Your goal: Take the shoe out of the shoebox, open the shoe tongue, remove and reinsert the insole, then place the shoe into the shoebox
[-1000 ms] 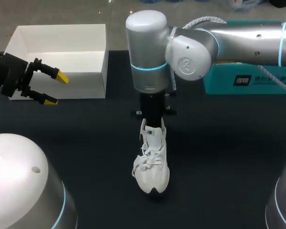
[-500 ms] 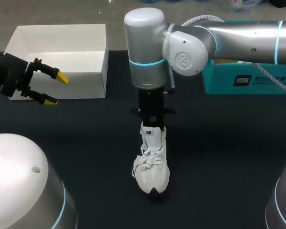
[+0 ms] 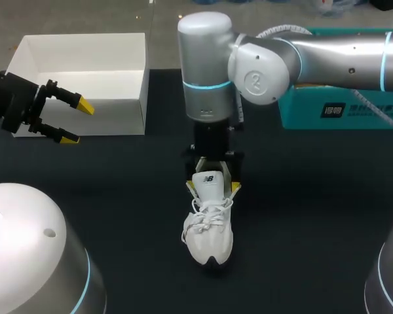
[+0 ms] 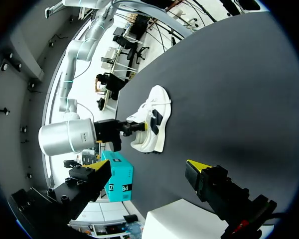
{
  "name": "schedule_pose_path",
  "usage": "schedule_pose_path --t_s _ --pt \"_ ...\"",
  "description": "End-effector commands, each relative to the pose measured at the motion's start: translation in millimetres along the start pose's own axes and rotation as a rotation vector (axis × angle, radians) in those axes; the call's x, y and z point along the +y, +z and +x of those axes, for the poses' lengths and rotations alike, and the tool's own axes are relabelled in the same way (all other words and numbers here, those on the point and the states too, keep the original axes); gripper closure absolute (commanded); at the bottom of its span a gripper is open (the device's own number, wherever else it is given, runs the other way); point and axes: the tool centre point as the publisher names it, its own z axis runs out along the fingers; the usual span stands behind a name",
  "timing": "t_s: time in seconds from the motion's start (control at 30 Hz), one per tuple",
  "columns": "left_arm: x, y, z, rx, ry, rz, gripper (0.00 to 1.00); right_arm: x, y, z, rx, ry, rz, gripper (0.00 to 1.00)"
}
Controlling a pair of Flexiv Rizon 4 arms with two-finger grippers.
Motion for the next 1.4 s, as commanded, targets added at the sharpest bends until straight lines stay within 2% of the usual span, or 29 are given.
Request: schedule_pose_path --t_s 0.03,0.37,0.57,0.73,1.0,1.27,1.4 --pt "-1.0 -0.1 -0.4 0.004 0.000 -0.002 0.00 -6.1 -2.1 -5.7 0.013 0.010 -0.016 0.00" --pt "-1.0 -0.1 -0.4 0.004 0.000 -0.002 0.00 -19.3 -14.2 -10.0 0.028 0.002 -0.056 0.00" --pt "-1.0 -0.1 -0.4 0.004 0.000 -0.002 0.00 -19.1 -13.3 -8.9 0.042 -0.010 -0.046 0.00" --pt "-1.0 -0.1 -0.4 0.004 0.000 -0.002 0.00 -17.2 -12.4 -7.0 0.096 -0.024 -0.027 0.00" --pt "-1.0 -0.1 -0.4 0.004 0.000 -0.002 0.00 -19.5 -10.0 -3.5 0.061 -0.009 -0.052 0.00" --pt "-1.0 -0.1 -0.4 0.004 0.000 -0.002 0.00 -18.7 -19.8 1.9 0.071 -0.015 -0.095 0.00" --pt "-1.0 -0.1 -0.4 0.004 0.000 -0.002 0.00 -25.3 -27.8 7.6 0.064 -0.014 -0.091 0.00"
